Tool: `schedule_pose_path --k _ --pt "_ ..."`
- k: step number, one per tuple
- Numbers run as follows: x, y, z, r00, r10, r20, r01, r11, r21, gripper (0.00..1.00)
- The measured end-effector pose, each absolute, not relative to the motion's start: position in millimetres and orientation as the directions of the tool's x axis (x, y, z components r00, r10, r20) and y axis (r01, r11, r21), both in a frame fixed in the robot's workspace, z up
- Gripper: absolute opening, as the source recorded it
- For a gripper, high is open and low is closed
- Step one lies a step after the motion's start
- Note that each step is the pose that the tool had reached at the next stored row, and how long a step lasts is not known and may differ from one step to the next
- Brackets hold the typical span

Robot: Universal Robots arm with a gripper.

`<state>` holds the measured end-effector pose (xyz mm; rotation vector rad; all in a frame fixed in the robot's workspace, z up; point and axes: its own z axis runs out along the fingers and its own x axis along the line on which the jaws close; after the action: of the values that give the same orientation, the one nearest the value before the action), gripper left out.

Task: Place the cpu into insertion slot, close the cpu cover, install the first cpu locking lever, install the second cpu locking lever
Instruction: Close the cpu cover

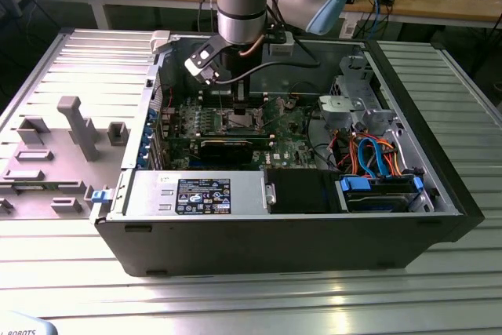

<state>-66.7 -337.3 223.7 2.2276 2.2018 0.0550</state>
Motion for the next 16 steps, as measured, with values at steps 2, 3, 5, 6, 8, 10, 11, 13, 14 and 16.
schedule_pose_path --k 2,3,5,6,8,10,11,13,14,16 --pt "-66.7 -337.4 223.7 0.011 1.000 0.019 1.000 -0.012 0.029 0.11" --pt "-66.7 -337.4 223.7 0.011 1.000 0.019 1.000 -0.012 0.029 0.11" --pt "-66.7 -337.3 223.7 0.011 1.000 0.019 1.000 -0.012 0.028 0.11" --pt "-66.7 -337.4 223.7 0.011 1.000 0.019 1.000 -0.012 0.028 0.11" --pt "-66.7 -337.4 223.7 0.011 1.000 0.019 1.000 -0.012 0.025 0.11" --pt "-66.7 -337.4 223.7 0.011 1.000 0.019 1.000 -0.012 0.025 0.11" --pt "-66.7 -337.4 223.7 0.011 1.000 0.019 1.000 -0.012 0.025 0.11" --pt "-66.7 -337.3 223.7 0.011 1.000 0.019 1.000 -0.012 0.025 0.11" --pt "-66.7 -337.3 223.7 0.011 1.000 0.019 1.000 -0.012 0.025 0.11" --pt "-66.7 -337.3 223.7 0.011 1.000 0.019 1.000 -0.012 0.025 0.11"
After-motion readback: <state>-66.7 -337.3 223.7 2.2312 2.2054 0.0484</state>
